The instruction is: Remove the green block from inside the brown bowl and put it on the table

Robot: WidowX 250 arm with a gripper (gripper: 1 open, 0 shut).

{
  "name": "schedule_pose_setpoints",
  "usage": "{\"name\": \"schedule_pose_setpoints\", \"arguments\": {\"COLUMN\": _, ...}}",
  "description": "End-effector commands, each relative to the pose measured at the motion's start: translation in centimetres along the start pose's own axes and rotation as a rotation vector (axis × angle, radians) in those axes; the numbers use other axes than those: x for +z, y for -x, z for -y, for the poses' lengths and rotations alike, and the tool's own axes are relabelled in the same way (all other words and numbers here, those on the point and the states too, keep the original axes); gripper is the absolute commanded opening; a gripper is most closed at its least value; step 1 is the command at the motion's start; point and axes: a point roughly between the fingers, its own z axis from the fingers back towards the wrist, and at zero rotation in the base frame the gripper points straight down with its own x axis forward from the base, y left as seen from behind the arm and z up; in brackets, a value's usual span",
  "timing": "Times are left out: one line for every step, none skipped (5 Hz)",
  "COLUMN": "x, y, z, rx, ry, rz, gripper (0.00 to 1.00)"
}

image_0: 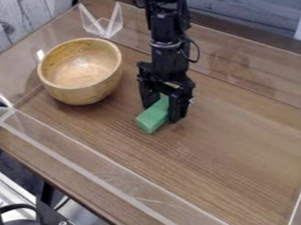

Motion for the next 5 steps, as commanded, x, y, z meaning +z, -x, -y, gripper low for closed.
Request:
{"name": "schedule_pose_setpoints", "arguments": {"x": 2.8, "y": 0.2, "z": -0.5, "rx": 0.014, "ry": -0.029, "rz": 0.086, "gripper": 1.0}}
{"name": "schedule_pose_setpoints", "arguments": {"x": 5.1, "y": 1.3, "z": -1.2, "rx": 0.042, "ry": -0.046, "rz": 0.144, "gripper": 1.0}}
{"name": "schedule_pose_setpoints", "arguments": {"x": 9.4, "y": 1.7, "z": -1.1, "rx": 0.088, "ry": -0.086, "rz": 0.221, "gripper": 1.0}}
{"name": "schedule_pose_setpoints", "arguments": {"x": 13.0, "y": 1.7, "z": -0.4, "rx": 0.107, "ry": -0.126, "rz": 0.264, "gripper": 1.0}}
{"name": "schedule_pose_setpoints", "arguments": {"x": 11.2, "y": 2.5, "z": 0.3, "rx": 0.05, "ry": -0.114, "rz": 0.219, "gripper": 1.0}}
